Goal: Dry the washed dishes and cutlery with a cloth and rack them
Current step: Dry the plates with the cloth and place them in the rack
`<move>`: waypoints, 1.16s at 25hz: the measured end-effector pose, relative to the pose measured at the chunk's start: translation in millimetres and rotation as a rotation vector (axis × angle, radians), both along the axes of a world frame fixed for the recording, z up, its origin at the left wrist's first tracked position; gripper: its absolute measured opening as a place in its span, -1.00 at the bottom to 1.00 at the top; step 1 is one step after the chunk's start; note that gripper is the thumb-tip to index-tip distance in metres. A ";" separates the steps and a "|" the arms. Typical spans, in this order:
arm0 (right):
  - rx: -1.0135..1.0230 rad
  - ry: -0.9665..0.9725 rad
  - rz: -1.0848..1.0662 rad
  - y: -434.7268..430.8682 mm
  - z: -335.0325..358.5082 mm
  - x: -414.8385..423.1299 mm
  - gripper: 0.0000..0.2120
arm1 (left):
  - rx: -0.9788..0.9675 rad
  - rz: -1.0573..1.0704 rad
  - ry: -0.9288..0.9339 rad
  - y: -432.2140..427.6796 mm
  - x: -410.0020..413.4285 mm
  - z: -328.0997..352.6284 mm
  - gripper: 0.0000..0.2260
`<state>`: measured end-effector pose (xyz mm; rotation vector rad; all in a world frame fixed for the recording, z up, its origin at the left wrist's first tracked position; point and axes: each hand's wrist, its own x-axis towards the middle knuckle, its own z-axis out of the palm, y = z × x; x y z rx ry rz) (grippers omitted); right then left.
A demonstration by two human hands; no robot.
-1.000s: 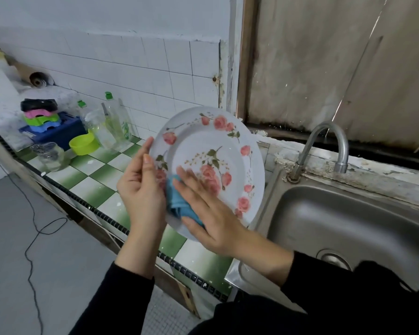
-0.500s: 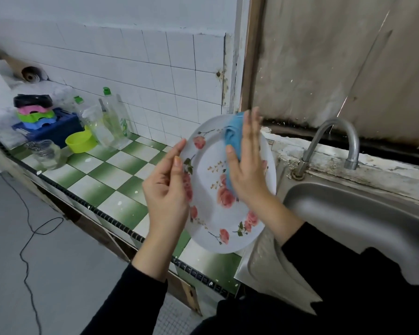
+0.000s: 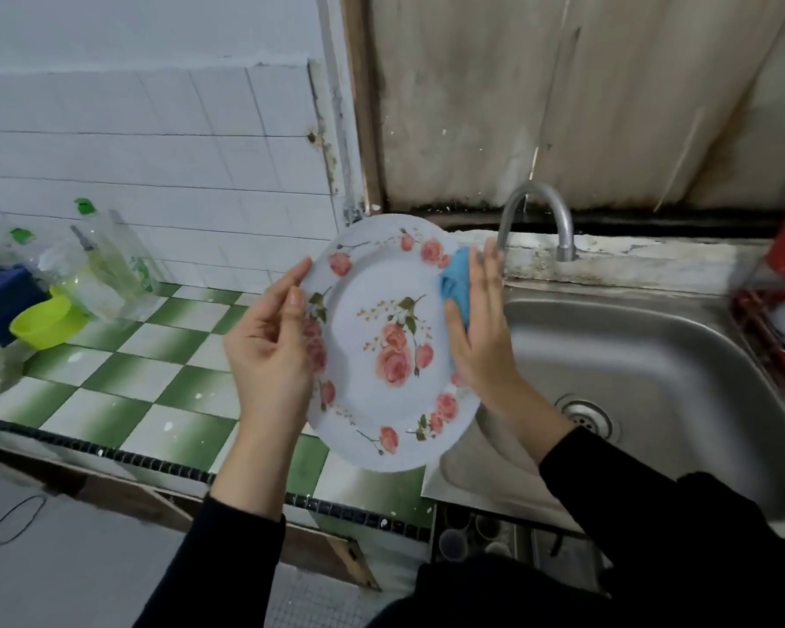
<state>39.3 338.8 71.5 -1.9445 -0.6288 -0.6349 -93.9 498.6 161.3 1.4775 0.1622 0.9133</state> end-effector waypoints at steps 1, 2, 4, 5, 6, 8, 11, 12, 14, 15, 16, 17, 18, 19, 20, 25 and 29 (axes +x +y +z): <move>0.063 -0.002 -0.018 1.9 14.9 0.6 -0.43 | 0.014 -0.035 0.011 -11.9 1.9 -1.0 -0.76; 0.092 -0.019 -0.004 6.3 26.7 -4.9 -0.43 | 0.030 -0.061 0.021 -24.6 3.9 -1.6 -0.75; 0.047 -0.069 0.097 10.3 35.5 -31.2 -0.43 | 0.044 -0.097 0.024 -46.9 7.3 -1.9 -0.73; -0.018 -0.133 0.173 5.2 29.8 -47.1 -0.44 | 0.041 -0.106 0.013 -56.2 9.1 -1.0 -0.73; -0.108 -0.231 0.249 -5.6 19.0 -60.8 -0.46 | 0.038 -0.113 0.002 -64.1 10.7 0.9 -0.73; -0.290 -0.408 0.315 -46.3 -11.4 -75.0 -0.48 | 0.032 -0.120 -0.019 -79.0 12.7 4.7 -0.74; -0.375 -0.367 0.158 -125.8 -40.3 -72.1 -0.38 | 0.004 -0.141 -0.047 -109.7 13.1 8.9 -0.77; -0.371 -0.295 0.089 -151.4 -44.5 -68.4 -0.34 | -0.004 -0.152 -0.050 -122.9 13.5 11.2 -0.78; -0.286 -0.130 -0.035 -197.7 -40.8 -63.7 -0.35 | -0.030 -0.178 -0.051 -149.2 17.0 14.0 -0.79; -0.207 -0.051 -0.090 -221.3 -36.0 -61.8 -0.37 | -0.049 -0.187 -0.054 -164.2 19.5 14.5 -0.78; -0.114 0.009 -0.139 -242.4 -29.0 -60.2 -0.39 | -0.071 -0.188 -0.059 -178.2 22.2 14.6 -0.78; -0.015 0.055 -0.177 -261.9 -21.5 -58.4 -0.41 | -0.098 -0.191 -0.057 -190.2 25.0 11.9 -0.78; 0.085 0.104 -0.208 -281.1 -13.1 -58.4 -0.44 | -0.127 -0.190 -0.047 -203.8 27.2 8.6 -0.79; 0.194 0.176 -0.234 -298.4 -5.4 -59.3 -0.44 | -0.155 -0.188 -0.030 -215.8 28.7 4.3 -0.78; 0.312 0.263 -0.258 -317.5 1.2 -61.2 -0.42 | -0.185 -0.184 -0.013 -229.1 30.1 0.0 -0.78; 0.568 0.487 -0.216 -387.6 30.4 -84.7 -0.58 | -0.441 -0.239 0.059 -289.9 42.1 -13.4 -0.80; 0.591 0.556 -0.132 -434.9 45.3 -109.3 -0.42 | -0.526 -0.324 0.131 -344.5 47.8 -23.6 -0.81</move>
